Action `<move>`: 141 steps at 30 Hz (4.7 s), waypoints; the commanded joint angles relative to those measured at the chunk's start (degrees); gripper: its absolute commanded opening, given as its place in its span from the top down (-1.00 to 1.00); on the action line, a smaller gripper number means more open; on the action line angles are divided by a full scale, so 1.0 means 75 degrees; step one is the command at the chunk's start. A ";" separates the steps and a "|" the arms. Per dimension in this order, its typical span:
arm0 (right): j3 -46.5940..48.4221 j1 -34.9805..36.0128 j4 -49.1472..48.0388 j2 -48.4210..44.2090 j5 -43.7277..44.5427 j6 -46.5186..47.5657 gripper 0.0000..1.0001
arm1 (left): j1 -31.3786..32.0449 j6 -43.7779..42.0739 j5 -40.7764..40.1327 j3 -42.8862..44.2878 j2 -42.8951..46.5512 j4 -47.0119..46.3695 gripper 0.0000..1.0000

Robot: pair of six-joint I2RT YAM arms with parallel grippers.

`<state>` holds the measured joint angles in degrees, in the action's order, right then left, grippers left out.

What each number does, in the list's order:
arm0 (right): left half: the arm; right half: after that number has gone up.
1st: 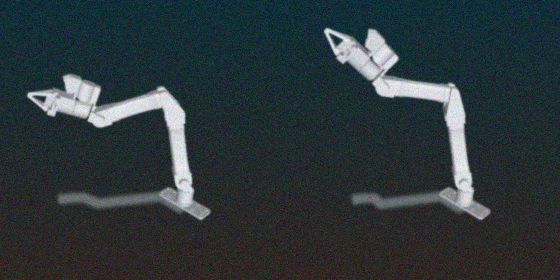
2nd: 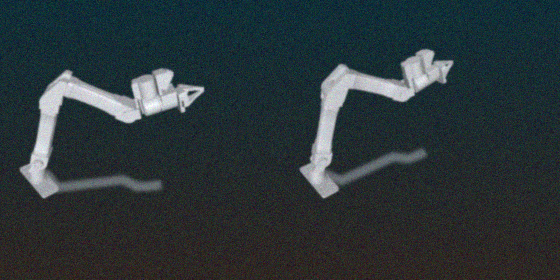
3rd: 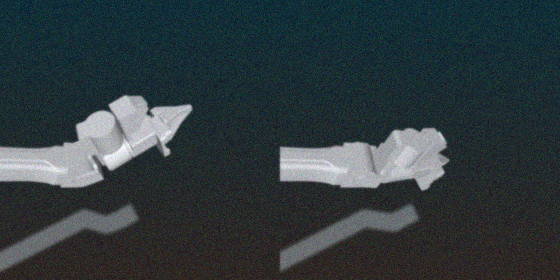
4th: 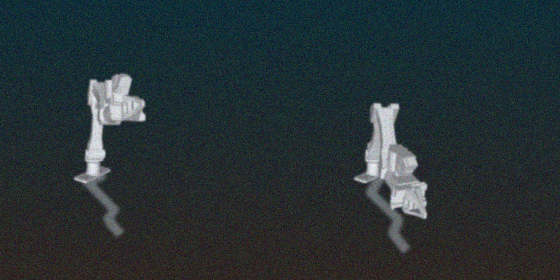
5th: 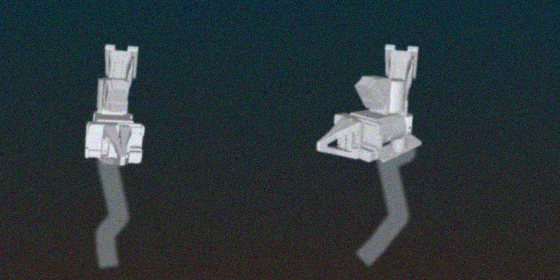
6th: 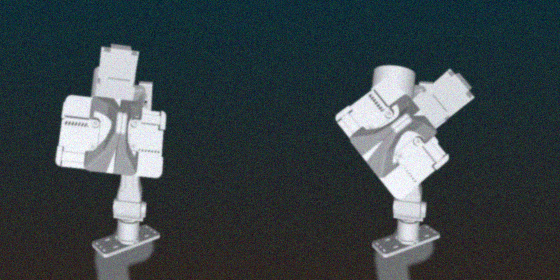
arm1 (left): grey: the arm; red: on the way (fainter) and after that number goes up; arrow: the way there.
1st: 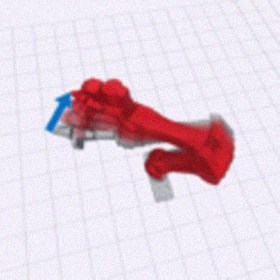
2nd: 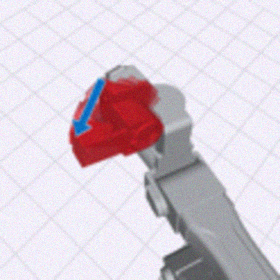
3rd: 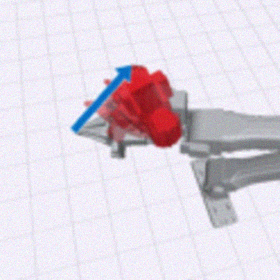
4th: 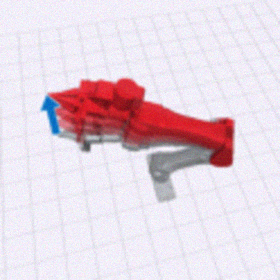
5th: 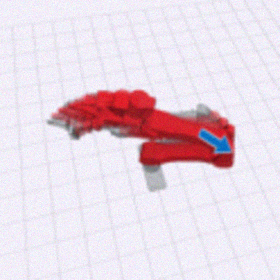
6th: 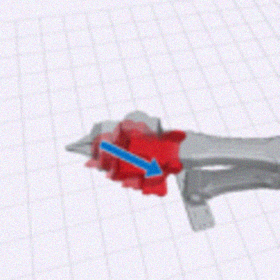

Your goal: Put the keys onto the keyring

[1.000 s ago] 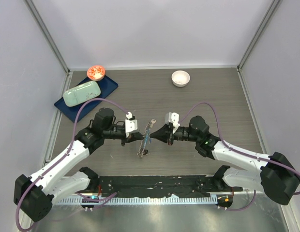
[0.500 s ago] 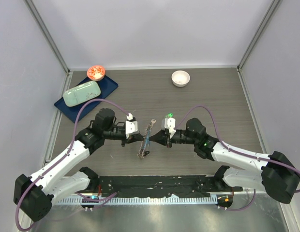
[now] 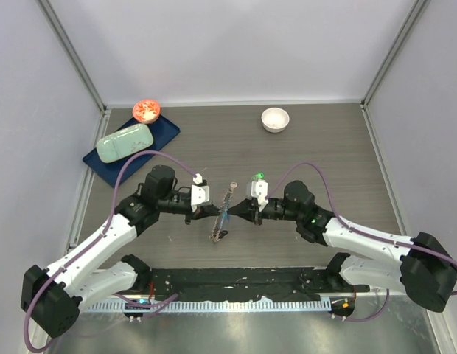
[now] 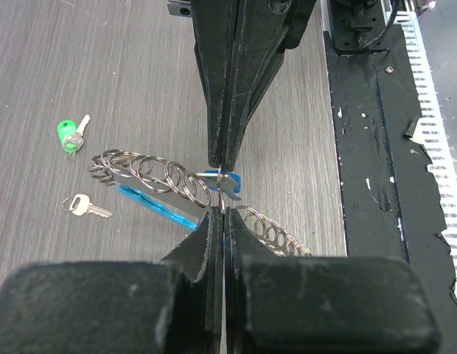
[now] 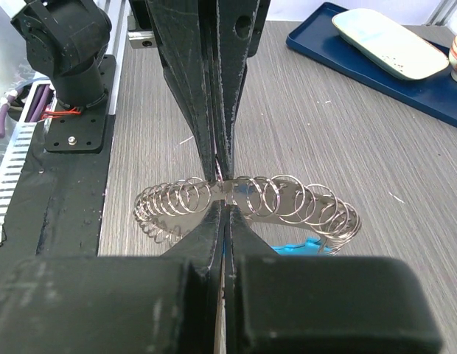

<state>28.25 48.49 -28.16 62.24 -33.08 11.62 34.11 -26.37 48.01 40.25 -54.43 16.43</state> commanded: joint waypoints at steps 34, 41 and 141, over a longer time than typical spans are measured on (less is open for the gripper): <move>0.0171 0.0191 0.0028 -0.0412 -0.0218 0.0361 0.99 | 0.0046 -0.0246 0.0665 0.0165 -0.0148 -0.0163 1.00; 0.0183 0.0191 -0.0018 -0.0388 -0.0288 0.0338 0.99 | 0.0046 -0.0234 0.0712 0.0165 -0.0148 -0.0186 1.00; 0.0698 0.1761 0.0076 -0.0002 0.1774 0.1041 0.99 | 0.0386 0.1359 0.0736 0.0212 -0.0336 -0.1205 1.00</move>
<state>29.78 58.89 -20.93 61.49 -18.87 19.40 35.42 -18.74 49.32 40.23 -57.41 20.43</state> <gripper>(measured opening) 0.033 0.013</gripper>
